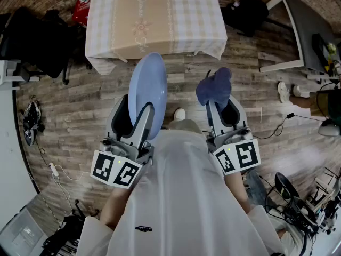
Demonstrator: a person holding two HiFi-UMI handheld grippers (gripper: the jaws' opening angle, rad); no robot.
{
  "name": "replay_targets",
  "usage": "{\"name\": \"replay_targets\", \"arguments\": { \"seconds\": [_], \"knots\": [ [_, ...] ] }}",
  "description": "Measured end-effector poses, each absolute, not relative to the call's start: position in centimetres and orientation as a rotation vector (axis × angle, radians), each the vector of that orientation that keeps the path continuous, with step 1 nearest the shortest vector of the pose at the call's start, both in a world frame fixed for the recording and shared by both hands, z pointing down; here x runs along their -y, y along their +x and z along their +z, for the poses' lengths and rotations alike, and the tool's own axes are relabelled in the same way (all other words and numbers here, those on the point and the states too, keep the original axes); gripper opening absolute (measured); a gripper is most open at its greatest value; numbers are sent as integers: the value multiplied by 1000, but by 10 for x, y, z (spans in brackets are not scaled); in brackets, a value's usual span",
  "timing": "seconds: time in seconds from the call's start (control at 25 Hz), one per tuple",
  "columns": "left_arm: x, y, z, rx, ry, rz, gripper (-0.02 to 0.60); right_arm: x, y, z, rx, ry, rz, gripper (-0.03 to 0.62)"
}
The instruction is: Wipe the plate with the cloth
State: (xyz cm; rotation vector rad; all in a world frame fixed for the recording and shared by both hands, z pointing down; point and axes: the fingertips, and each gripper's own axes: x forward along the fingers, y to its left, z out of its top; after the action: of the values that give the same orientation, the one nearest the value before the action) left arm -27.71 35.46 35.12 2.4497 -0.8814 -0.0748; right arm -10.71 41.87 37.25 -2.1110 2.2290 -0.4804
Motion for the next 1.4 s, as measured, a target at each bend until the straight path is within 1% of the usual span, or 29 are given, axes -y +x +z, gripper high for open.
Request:
{"name": "replay_targets", "arguments": {
  "seconds": [0.4,0.72,0.96,1.16,1.4],
  "knots": [
    [-400,-221,348,921,2471,-44,276,-462,-52,370,-2206,-2024,-475,126],
    [-406,-208,350,933,2481,23,276,-478,-33,370,-2132,-1988,-501,126],
    [-393,-204,335,953,2513,1,276,-489,-7,377,-2032,-2043,-520,126],
    [-364,-211,338,984,2477,-15,276,-461,-12,380,-2060,-2033,-549,126],
    [-299,-202,346,966,2449,-25,276,-392,-19,377,-2136,-2016,-569,126]
  ]
}}
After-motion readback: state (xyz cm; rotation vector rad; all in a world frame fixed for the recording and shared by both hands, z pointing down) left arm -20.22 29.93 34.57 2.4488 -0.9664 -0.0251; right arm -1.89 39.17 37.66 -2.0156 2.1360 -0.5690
